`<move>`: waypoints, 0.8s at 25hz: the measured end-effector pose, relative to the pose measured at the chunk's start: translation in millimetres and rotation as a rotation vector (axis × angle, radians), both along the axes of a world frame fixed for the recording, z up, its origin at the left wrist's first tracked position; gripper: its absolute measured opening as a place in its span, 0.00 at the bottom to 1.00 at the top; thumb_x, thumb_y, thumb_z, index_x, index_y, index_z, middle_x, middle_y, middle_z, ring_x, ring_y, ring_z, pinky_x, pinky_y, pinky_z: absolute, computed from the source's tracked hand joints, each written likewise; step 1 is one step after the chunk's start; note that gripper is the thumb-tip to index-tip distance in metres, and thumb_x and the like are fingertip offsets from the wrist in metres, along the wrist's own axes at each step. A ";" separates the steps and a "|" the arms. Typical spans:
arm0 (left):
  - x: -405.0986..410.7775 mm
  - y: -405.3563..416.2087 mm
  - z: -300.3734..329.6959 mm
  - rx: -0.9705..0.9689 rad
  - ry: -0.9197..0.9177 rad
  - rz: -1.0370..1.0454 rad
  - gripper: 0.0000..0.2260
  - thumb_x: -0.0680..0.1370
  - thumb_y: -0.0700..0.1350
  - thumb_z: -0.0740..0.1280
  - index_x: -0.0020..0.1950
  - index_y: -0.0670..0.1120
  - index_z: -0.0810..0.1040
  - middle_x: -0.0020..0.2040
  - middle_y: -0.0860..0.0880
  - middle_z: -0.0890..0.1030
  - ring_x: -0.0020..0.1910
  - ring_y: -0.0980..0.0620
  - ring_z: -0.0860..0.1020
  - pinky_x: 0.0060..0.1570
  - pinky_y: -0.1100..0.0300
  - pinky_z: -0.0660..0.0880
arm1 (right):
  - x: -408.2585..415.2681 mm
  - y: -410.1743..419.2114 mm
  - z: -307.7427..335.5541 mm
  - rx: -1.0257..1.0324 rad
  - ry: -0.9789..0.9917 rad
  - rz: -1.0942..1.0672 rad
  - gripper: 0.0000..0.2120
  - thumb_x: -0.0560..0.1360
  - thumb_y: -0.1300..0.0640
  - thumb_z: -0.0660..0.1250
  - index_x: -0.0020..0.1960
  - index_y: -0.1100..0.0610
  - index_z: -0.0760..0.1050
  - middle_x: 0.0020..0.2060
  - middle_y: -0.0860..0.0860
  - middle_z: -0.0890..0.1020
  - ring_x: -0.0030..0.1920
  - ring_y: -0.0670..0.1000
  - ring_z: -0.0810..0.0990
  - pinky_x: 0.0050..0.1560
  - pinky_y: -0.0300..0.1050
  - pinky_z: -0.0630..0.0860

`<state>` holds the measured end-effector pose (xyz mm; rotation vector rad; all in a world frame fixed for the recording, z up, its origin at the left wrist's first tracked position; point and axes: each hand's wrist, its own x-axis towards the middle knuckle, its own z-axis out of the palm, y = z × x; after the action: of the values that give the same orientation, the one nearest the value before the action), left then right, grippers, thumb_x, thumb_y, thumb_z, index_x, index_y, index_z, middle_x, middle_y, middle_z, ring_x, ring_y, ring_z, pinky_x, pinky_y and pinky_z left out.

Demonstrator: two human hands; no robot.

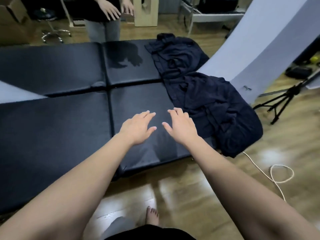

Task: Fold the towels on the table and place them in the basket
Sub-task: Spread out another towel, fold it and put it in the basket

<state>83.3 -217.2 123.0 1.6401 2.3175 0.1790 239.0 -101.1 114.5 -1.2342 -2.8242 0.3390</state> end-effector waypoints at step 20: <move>19.3 298.0 -64.2 -0.070 -0.340 -0.245 0.27 0.83 0.59 0.60 0.80 0.54 0.59 0.79 0.52 0.64 0.73 0.48 0.70 0.68 0.48 0.71 | 103.2 206.3 -40.4 -0.246 0.179 -0.605 0.27 0.80 0.42 0.65 0.75 0.52 0.66 0.70 0.51 0.71 0.67 0.57 0.72 0.63 0.57 0.74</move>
<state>102.6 80.9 58.8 1.6914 1.8392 0.2935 342.2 105.2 74.1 -1.9053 -2.1659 0.7217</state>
